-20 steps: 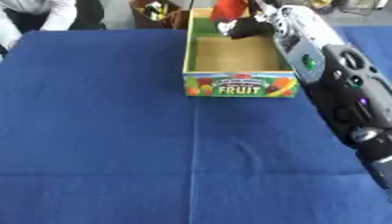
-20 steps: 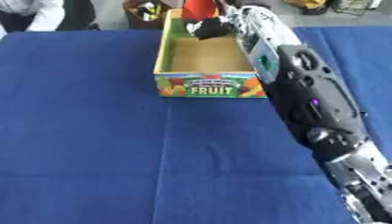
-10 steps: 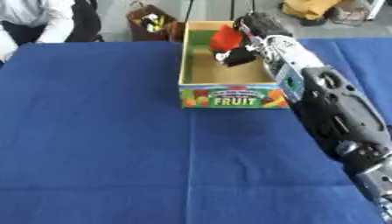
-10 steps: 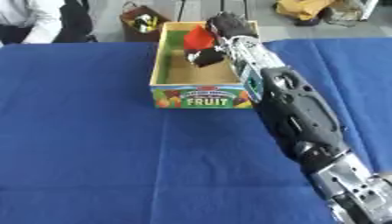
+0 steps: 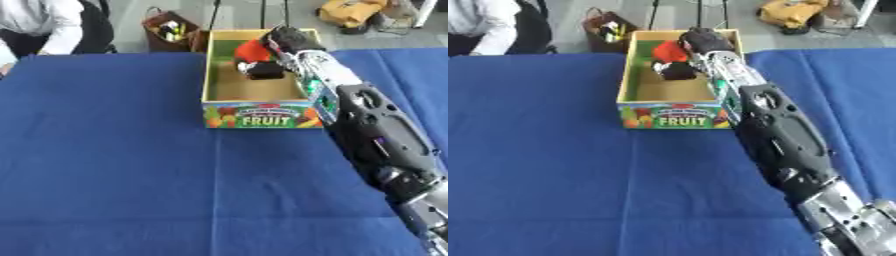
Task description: Pick up objects on the table and place them in the box.
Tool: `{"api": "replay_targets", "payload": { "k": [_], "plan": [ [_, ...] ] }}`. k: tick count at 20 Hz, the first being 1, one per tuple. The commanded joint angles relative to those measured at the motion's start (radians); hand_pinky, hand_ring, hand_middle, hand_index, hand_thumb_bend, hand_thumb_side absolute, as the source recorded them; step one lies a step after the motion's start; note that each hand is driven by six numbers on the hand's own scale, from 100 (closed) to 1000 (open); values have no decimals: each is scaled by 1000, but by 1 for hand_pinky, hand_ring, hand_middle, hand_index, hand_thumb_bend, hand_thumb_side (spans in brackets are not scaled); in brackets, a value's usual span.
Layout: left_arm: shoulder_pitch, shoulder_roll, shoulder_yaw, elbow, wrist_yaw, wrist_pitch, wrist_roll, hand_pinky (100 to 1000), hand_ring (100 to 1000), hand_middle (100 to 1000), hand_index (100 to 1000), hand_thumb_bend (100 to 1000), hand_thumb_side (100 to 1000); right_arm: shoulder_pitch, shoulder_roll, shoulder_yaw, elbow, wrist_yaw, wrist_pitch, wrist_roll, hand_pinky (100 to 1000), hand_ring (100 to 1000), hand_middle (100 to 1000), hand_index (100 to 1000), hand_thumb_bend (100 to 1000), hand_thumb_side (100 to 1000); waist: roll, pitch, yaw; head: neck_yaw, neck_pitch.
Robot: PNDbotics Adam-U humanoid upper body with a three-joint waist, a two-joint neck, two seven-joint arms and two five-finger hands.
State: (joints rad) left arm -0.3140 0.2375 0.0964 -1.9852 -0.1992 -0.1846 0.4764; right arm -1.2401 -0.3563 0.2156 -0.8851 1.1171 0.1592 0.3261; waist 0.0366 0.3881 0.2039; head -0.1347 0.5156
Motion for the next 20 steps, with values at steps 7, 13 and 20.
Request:
{"api": "replay_targets", "payload": {
  "k": [7, 13, 20],
  "plan": [
    [-3, 18, 1, -15, 4, 1, -4, 385, 752, 653, 706, 100, 1000, -46, -7, -18, -10, 95, -1, 97, 850, 937, 816, 870, 595, 919, 3, -25, -2, -4, -4],
    [0, 19, 2, -15, 3, 1, -2, 387, 751, 653, 706, 100, 1000, -47, -21, -25, -99, 37, 10, 72, 817, 909, 770, 854, 475, 926, 6, -33, -6, -2, 5],
    [9, 21, 6, -15, 0, 2, 2, 388, 751, 653, 706, 100, 1000, -8, -112, 3, -377, -109, 62, 22, 780, 866, 722, 822, 208, 891, 8, -48, -21, 21, 26]
  ]
}}
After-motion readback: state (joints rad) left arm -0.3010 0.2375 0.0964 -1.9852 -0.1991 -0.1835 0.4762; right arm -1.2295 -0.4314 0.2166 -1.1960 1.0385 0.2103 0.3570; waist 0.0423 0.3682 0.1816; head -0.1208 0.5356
